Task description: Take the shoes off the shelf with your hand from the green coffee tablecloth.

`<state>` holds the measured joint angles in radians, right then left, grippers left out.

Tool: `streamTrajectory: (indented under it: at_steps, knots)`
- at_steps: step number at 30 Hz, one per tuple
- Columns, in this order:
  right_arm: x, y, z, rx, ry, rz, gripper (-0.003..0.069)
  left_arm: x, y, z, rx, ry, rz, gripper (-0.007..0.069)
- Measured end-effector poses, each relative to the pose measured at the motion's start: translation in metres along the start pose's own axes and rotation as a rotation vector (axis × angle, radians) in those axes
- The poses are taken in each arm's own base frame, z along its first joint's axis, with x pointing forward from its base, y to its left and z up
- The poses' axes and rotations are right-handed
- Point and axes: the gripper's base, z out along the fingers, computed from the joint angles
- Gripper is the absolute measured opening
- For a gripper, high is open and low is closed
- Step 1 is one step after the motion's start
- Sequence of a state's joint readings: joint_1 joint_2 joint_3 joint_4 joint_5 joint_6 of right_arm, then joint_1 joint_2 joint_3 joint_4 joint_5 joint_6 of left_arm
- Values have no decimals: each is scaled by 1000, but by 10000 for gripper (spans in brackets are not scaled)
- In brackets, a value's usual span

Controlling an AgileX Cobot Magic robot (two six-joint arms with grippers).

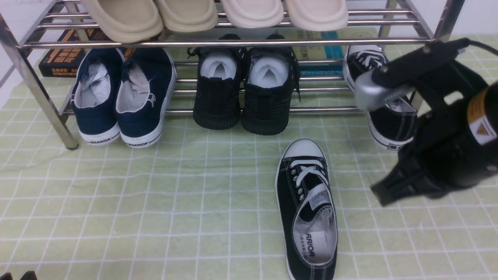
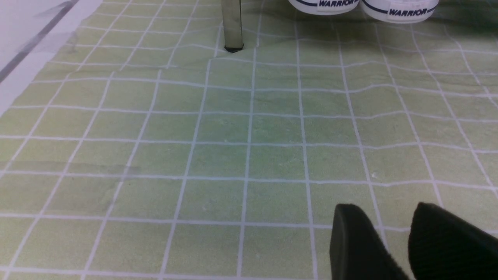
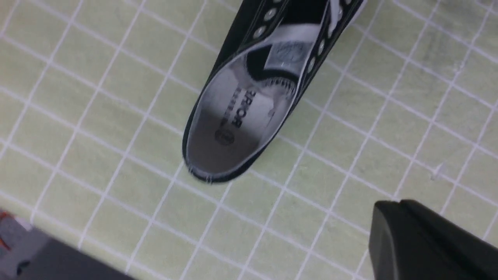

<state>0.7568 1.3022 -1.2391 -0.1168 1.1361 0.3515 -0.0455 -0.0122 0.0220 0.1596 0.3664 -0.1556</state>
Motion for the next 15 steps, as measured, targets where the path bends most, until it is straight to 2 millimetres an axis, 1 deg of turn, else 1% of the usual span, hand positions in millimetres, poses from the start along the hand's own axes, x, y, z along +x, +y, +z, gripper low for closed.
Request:
streamTrajectory:
  at_steps: [4,5,6,9,10,11,12,13,15]
  knots:
    - [-20,-27,21,45,-21,92,-15,0,0,0,0,0,0,242]
    - [-22,-29,24,49,-18,96,-15,0,0,0,0,0,0,242]
    - [-32,-43,34,75,-20,144,-13,0,0,0,0,0,0,242]
    - [-52,-64,53,110,-43,196,-3,0,0,0,0,0,0,242]
    - [-58,-68,55,120,-54,200,3,0,0,0,0,0,0,242]
    - [-60,-69,58,124,-53,199,4,0,0,0,0,0,0,242]
    - [-70,-75,66,149,-68,193,23,0,0,0,0,0,0,242]
    - [-71,-75,64,149,-72,194,26,0,0,0,0,0,0,242]
    - [-83,-79,76,193,-77,164,75,0,0,0,0,0,0,242]
